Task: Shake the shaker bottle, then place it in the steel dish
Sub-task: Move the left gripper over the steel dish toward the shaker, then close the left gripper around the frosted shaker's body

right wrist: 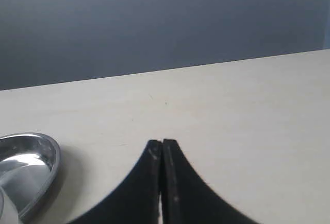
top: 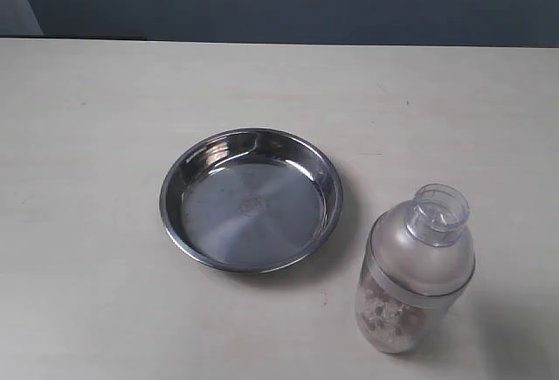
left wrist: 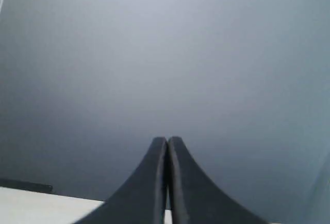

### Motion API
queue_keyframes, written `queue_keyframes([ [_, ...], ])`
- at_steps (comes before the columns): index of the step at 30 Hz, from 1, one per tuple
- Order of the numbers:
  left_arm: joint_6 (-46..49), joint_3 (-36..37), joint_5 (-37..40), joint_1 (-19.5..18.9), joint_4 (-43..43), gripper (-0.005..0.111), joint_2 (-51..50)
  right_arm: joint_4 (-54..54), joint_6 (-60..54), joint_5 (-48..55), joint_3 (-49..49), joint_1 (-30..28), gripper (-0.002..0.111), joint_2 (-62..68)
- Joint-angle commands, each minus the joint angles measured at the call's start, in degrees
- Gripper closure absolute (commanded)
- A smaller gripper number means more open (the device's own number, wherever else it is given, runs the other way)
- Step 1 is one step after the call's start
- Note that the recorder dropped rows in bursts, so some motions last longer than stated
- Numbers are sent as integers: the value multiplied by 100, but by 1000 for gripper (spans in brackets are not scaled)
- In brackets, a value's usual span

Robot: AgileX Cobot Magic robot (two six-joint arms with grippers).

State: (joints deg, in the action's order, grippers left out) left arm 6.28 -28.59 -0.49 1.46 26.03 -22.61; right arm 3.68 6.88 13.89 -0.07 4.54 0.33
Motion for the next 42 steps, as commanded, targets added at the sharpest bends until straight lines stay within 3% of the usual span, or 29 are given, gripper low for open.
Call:
queue_keyframes([
  [1,-54,-479,-988,896,-1606,107,-1009,-17,-20,-80,7,12,109,-33],
  [4,-958,-655,-1852,1743,-2980,107,-1647,-17,-20,-67,7,12,109,-33],
  [8,-2422,-605,-1778,2734,-4303,106,-2650,-17,-20,-67,7,12,109,-33],
  [11,-2335,-392,-2334,3245,-4534,106,-3533,-17,-20,-67,7,12,109,-33],
  [15,-2280,-363,-3057,3360,-4201,106,-4304,-17,-20,-67,7,12,109,-33],
  [31,-2707,-363,-4228,3823,-5070,104,-5247,-17,-20,-78,7,12,109,-33],
  [33,-2707,-363,-4591,3823,-5264,96,-5316,-17,-20,-78,7,12,109,-33],
  [35,-2707,-363,-4954,3823,-5469,78,-5435,-17,-20,-78,7,12,109,-33],
  [40,-2707,-363,-5250,3809,-5263,3,-5790,-17,-20,-68,7,12,109,-33],
  [42,-2825,-363,-5520,3809,-5417,1,-5981,-17,-20,-68,7,12,109,-33],
])
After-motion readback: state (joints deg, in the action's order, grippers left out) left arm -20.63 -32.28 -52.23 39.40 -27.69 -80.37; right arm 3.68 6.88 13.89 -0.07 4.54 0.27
